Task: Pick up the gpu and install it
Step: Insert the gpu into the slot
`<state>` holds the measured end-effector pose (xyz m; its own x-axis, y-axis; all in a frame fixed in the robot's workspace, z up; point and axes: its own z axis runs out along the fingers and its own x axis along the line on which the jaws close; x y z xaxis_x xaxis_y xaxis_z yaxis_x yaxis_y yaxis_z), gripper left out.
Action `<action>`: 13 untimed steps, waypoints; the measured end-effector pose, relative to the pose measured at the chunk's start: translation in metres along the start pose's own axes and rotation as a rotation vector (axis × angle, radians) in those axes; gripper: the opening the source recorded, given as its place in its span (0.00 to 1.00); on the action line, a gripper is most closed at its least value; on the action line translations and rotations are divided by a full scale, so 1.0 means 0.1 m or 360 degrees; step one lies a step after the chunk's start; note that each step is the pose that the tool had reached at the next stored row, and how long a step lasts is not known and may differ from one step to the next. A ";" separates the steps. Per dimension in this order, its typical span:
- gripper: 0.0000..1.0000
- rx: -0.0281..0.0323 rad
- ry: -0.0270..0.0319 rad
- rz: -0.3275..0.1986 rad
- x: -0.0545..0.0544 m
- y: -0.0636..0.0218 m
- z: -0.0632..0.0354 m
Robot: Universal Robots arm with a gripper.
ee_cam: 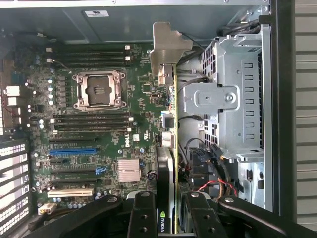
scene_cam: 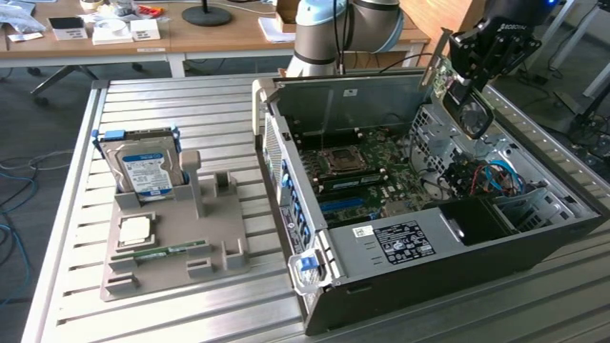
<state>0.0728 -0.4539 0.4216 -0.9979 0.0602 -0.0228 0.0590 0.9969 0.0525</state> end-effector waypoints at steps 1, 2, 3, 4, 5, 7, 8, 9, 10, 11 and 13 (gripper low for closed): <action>0.27 0.00002 0.00000 0.0000 0.00 0.000 0.000; 0.27 0.00001 0.00000 0.0000 0.00 0.000 0.000; 0.27 0.00001 0.00000 0.0000 0.00 0.000 0.000; 0.27 0.00000 0.00000 0.0000 0.00 0.000 0.000; 0.27 0.00002 0.00000 0.0000 0.00 0.000 0.000; 0.27 0.00001 0.00000 0.0000 0.00 0.000 0.000; 0.27 0.00001 0.00000 0.0000 0.00 0.000 0.000; 0.27 0.00001 0.00000 0.0000 0.00 0.000 0.000; 0.27 0.00001 0.00000 0.0000 0.00 0.000 0.000; 0.27 0.00001 0.00000 -0.0001 0.00 0.000 0.000; 0.27 -0.00005 0.00012 -0.0023 0.00 0.000 0.000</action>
<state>0.0727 -0.4539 0.4215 -0.9987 0.0458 -0.0228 0.0446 0.9976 0.0525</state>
